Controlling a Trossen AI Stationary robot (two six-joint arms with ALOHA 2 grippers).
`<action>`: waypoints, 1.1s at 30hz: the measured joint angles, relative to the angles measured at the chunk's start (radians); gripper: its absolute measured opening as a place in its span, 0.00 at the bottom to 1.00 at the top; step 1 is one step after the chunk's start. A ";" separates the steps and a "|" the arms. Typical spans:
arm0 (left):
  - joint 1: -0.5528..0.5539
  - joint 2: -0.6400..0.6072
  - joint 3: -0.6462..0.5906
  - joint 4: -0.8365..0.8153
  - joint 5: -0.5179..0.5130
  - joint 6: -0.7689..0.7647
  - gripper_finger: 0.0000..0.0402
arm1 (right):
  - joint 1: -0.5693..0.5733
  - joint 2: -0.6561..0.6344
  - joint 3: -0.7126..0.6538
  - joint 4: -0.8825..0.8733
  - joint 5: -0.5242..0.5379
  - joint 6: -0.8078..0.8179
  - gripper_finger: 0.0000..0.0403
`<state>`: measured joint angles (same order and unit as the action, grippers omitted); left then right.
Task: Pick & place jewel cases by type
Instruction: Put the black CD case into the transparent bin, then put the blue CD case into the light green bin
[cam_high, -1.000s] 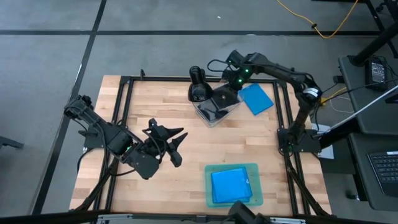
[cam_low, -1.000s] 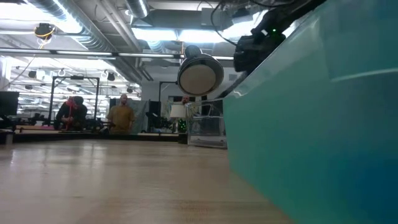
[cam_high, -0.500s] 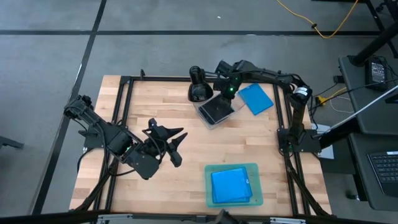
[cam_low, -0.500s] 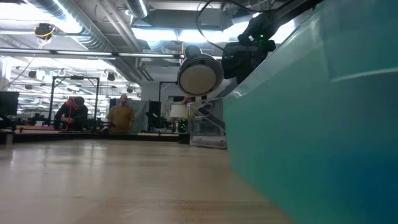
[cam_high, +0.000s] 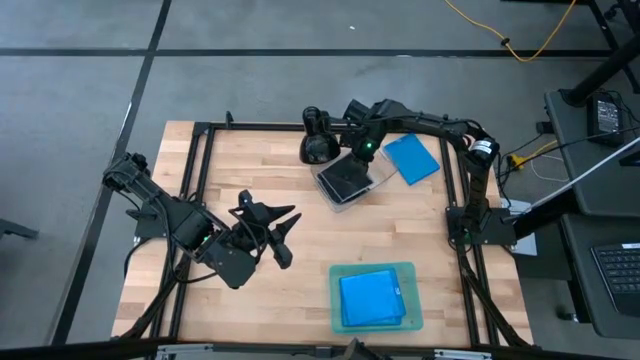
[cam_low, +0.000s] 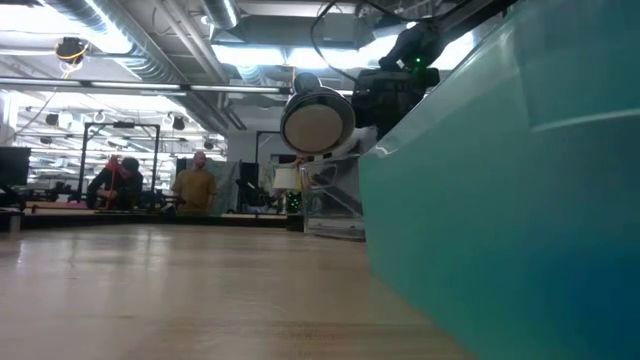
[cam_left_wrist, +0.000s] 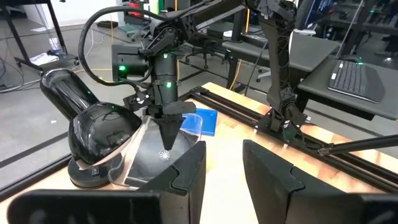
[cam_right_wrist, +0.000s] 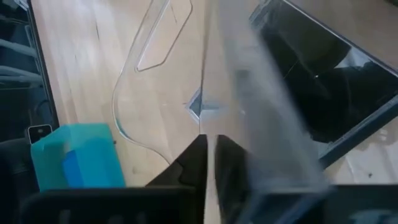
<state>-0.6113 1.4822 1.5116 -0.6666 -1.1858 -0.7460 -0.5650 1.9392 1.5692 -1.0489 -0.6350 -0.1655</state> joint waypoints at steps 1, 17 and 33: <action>0.000 0.000 0.000 0.000 0.000 0.000 0.25 | 0.000 0.000 0.000 0.000 0.000 0.000 0.18; 0.000 0.000 0.000 -0.007 -0.001 0.000 0.25 | 0.022 -0.002 0.050 -0.035 0.031 0.004 0.52; 0.000 0.000 0.000 -0.030 -0.003 0.000 0.25 | 0.110 -0.003 0.389 -0.326 0.431 -0.027 0.52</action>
<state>-0.6109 1.4818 1.5116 -0.6962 -1.1884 -0.7456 -0.4545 1.9358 1.9587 -1.3749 -0.2042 -0.1928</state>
